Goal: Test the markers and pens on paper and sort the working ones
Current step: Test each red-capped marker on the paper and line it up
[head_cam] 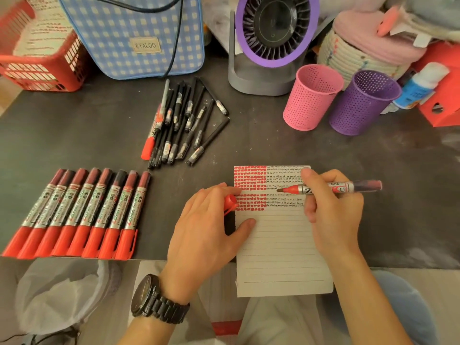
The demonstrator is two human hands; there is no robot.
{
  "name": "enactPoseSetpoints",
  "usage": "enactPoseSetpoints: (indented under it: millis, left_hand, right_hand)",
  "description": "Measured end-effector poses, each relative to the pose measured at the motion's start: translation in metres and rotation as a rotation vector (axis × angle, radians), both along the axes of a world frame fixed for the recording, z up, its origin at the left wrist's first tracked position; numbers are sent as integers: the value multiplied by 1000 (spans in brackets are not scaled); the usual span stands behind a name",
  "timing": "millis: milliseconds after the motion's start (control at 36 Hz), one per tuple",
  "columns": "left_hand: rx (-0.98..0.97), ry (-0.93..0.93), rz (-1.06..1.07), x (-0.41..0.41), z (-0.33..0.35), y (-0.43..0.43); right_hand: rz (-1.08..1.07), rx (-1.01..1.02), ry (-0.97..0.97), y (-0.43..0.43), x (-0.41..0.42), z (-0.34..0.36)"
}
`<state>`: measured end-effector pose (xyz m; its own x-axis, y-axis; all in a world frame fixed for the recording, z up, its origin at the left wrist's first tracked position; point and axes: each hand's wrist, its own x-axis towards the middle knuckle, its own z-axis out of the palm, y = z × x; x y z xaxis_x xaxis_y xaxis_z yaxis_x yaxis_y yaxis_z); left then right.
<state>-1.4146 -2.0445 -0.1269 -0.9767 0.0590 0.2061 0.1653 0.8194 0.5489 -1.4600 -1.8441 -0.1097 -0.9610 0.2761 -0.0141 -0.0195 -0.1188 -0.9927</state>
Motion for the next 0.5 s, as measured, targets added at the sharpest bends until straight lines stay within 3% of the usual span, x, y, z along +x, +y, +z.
enactPoseSetpoints:
  millis: [333,500]
  left_hand:
    - [160,52,-23,4,-2,-6]
    - [165,62,-19,5,-5,-5]
  right_hand:
    - [240,-143,26,-4,17,19]
    - [213,-198,-33,-13,21,14]
